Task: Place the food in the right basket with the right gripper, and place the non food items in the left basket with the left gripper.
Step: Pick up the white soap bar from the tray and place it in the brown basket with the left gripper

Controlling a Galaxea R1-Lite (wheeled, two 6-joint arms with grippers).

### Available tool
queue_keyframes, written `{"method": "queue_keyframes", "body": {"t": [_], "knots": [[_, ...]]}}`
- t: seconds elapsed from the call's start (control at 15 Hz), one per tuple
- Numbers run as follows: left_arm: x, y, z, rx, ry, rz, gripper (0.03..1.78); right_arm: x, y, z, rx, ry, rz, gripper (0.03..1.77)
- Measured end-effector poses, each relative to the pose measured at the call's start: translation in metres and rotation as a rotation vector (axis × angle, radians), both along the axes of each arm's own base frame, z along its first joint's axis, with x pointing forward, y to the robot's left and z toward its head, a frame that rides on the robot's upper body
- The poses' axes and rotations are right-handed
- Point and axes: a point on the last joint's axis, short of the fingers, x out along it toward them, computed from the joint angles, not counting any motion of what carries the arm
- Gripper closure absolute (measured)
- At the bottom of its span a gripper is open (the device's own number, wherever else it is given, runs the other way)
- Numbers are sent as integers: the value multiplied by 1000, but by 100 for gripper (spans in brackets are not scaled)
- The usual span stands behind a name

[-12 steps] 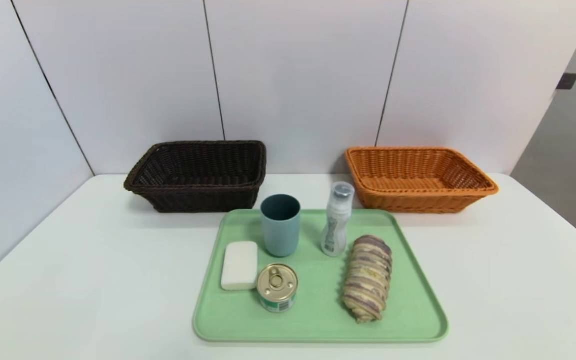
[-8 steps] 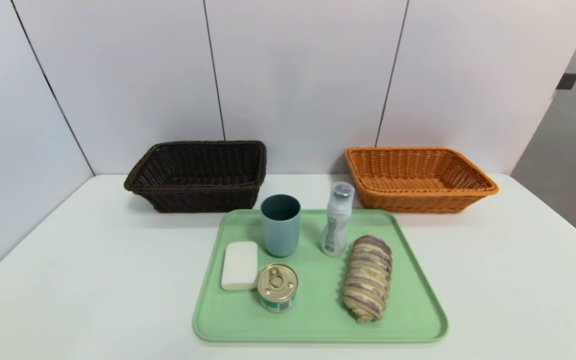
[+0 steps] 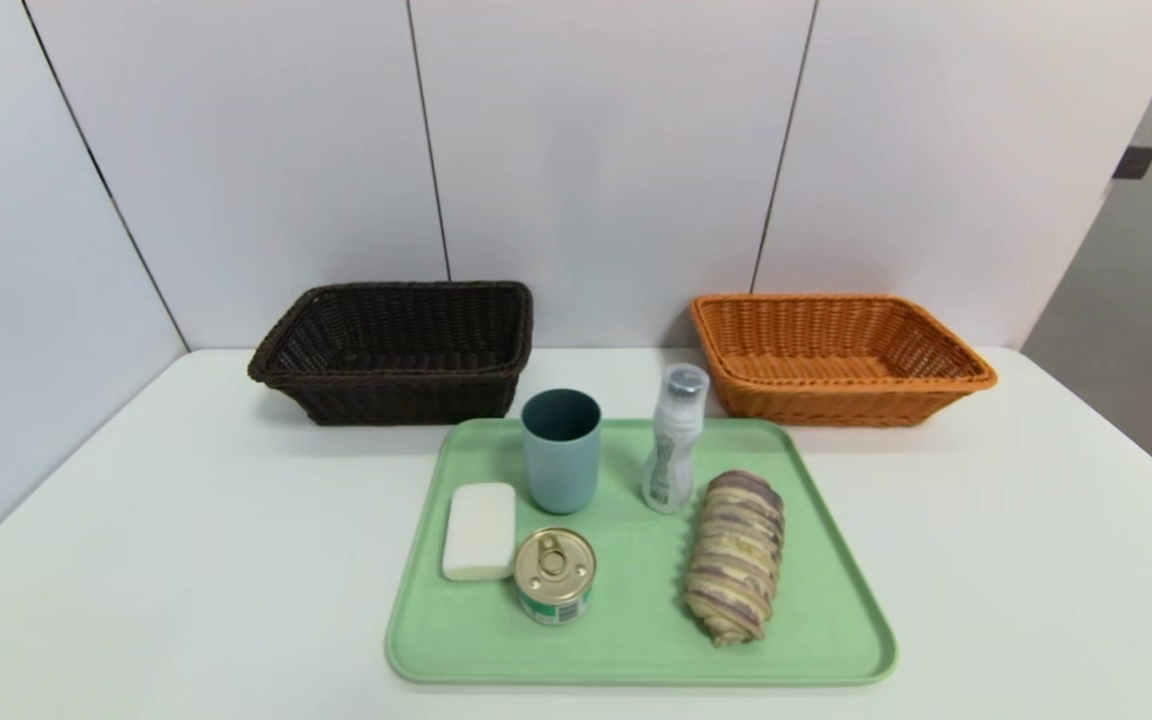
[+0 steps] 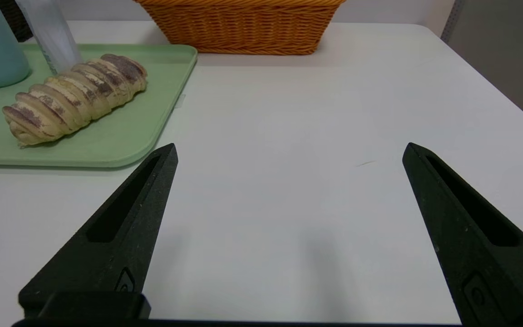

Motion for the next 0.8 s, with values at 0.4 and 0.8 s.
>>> {"method": "queue_keyframes", "body": {"t": [0.4,0.8], "knots": [[-7,-1,11,46,55,-40,12,-15,0,32,-5,-39,22,9],[-12,-1,61,30,180,-41,12,-28,1,79,-7,59,59,9]]}}
